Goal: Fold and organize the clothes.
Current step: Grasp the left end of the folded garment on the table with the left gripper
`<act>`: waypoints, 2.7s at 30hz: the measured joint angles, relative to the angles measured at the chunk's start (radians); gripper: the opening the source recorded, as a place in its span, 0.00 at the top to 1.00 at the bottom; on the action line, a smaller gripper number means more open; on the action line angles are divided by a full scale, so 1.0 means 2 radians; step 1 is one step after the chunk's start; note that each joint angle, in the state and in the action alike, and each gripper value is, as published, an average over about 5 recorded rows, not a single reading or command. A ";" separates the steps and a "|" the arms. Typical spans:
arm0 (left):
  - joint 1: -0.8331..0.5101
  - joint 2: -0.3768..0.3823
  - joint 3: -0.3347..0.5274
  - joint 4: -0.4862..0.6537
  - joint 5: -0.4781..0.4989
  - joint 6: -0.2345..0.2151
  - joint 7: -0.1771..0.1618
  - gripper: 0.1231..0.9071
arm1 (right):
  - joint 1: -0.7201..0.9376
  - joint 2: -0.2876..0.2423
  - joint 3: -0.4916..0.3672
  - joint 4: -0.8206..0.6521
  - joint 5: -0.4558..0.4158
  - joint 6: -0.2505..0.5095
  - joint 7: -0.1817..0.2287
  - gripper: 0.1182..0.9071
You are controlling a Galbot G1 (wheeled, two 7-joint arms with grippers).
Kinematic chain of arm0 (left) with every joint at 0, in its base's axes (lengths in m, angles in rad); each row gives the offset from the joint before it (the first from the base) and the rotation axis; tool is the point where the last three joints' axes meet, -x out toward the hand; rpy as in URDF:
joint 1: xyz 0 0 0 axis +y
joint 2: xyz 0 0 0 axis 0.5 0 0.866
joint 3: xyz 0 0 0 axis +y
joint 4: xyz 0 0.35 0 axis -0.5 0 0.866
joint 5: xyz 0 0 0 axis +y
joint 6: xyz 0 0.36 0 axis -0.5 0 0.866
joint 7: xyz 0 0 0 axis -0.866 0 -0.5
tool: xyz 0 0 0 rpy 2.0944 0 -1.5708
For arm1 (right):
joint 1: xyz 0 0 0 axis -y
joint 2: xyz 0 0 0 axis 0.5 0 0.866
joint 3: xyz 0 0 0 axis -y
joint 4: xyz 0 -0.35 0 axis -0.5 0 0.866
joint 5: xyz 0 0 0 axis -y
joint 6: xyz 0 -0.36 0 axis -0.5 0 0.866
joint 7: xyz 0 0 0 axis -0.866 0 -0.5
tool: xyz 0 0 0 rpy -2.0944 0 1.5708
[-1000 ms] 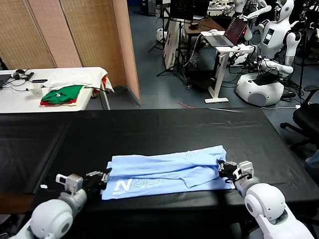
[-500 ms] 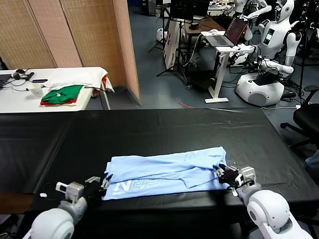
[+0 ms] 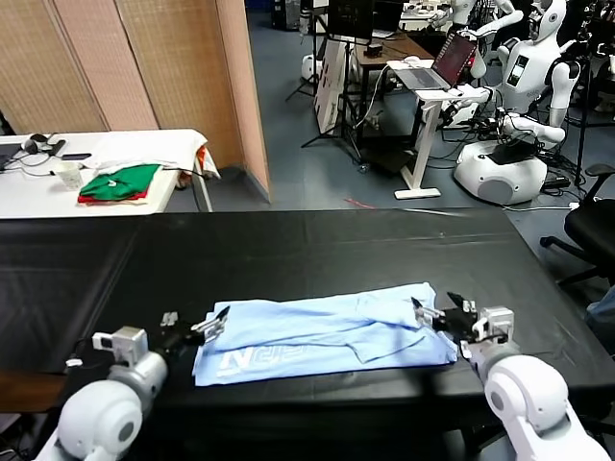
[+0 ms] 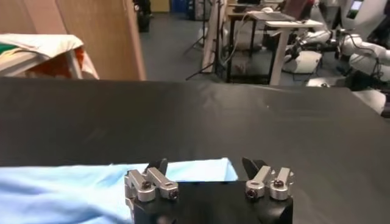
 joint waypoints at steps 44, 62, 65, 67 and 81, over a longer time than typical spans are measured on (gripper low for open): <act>-0.080 -0.015 0.055 0.129 0.115 -0.030 0.036 0.97 | 0.036 0.054 -0.018 -0.090 -0.054 0.052 0.032 0.97; -0.079 -0.019 0.042 0.125 0.147 -0.048 0.042 0.53 | -0.019 0.057 0.019 -0.024 -0.054 0.071 -0.045 0.11; -0.063 -0.026 0.028 0.111 0.143 -0.045 0.037 0.29 | -0.043 0.055 0.033 0.005 -0.052 0.074 -0.049 0.02; -0.049 -0.031 0.017 0.099 0.135 -0.043 0.031 0.11 | -0.059 0.055 0.042 0.022 -0.049 0.075 -0.049 0.01; 0.035 -0.113 -0.029 0.053 0.130 -0.047 0.025 0.00 | -0.124 0.054 0.079 0.074 -0.035 0.078 -0.049 0.00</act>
